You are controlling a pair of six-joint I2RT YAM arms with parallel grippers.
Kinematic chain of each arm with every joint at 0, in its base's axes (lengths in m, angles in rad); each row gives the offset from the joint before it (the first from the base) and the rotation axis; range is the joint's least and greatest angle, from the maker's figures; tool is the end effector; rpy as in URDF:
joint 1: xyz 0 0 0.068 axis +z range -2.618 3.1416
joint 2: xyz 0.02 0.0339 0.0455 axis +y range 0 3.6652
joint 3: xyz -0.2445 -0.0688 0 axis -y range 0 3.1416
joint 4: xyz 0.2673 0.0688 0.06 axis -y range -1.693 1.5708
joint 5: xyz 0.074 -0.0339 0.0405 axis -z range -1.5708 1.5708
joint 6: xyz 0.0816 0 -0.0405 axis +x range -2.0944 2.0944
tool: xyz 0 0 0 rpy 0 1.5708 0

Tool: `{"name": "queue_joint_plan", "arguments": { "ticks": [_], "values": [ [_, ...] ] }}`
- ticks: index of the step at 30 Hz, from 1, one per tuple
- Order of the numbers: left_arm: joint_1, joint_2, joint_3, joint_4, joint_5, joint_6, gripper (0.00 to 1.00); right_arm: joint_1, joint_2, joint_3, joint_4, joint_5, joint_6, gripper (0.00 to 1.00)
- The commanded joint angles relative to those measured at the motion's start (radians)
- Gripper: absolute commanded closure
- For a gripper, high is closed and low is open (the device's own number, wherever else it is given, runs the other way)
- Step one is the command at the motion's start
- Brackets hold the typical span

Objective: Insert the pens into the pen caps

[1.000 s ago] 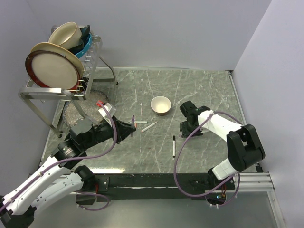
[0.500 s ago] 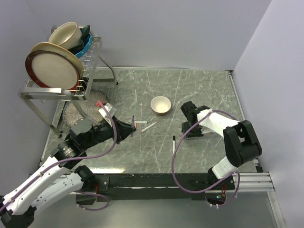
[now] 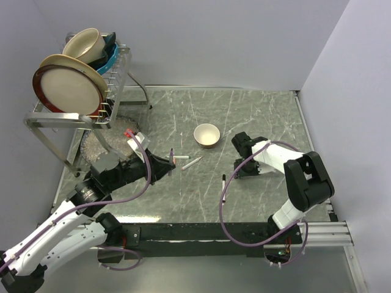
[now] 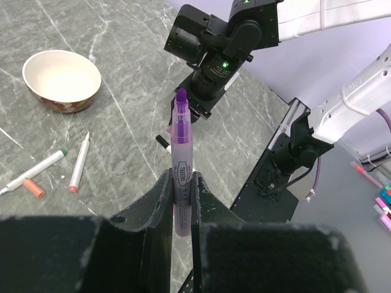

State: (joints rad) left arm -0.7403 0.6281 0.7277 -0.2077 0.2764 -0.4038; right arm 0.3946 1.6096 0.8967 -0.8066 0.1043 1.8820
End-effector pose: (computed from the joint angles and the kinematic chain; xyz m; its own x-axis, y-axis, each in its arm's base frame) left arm 0.1576 -0.1741 0.3270 -0.4069 -0.1402 -0.9026 0.7496 0.5134 -0.4177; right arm 0.2607 0.0994 0.0734 -0.0770 0.9935 -0.0833 0.9932 0.0837 0.0806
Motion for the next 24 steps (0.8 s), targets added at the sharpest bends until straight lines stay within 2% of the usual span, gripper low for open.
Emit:
{"name": "queue_joint_plan", "arguments": {
  "ticks": [1,2,3,6,10,13,14,16,17,19,20,24],
  "values": [
    [-0.001,0.001,0.004,0.028,0.015,0.025,0.99,-0.003,0.049,-0.028,-0.014,0.093,-0.001,0.86],
    [-0.001,0.001,0.004,0.028,0.014,0.025,0.99,0.0,0.049,-0.028,-0.013,0.101,-0.01,0.98],
    [-0.001,0.002,0.004,0.027,0.007,0.023,0.99,0.003,0.044,-0.028,-0.009,0.124,-0.036,1.0],
    [0.001,0.004,0.004,0.024,0.004,0.023,0.99,0.009,0.003,-0.039,0.027,0.159,-0.153,1.0],
    [0.001,0.031,-0.002,0.025,0.032,-0.001,0.99,0.023,-0.14,-0.056,0.059,0.32,-0.335,1.0],
    [-0.001,0.073,0.004,0.036,0.105,-0.032,0.99,0.03,-0.322,-0.102,0.189,0.342,-0.564,1.0],
    [-0.002,0.084,0.013,0.037,0.113,-0.055,0.99,0.03,-0.373,-0.131,0.225,0.33,-0.69,1.0],
    [-0.002,0.123,0.022,0.04,0.13,-0.079,0.99,0.03,-0.523,-0.157,0.342,0.243,-0.801,1.0],
    [-0.004,0.134,0.03,0.045,0.138,-0.101,0.99,0.033,-0.618,-0.183,0.389,0.203,-0.907,1.0],
    [-0.007,0.173,0.026,0.083,0.164,-0.145,0.99,0.038,-0.704,-0.2,0.503,0.073,-1.001,1.0],
    [-0.008,0.183,0.021,0.103,0.173,-0.161,0.99,0.039,-0.771,-0.209,0.536,0.022,-1.024,1.0],
    [-0.039,0.263,0.012,0.169,0.184,-0.214,0.99,0.061,-0.866,-0.208,0.745,-0.188,-1.055,1.0]
  ]
}}
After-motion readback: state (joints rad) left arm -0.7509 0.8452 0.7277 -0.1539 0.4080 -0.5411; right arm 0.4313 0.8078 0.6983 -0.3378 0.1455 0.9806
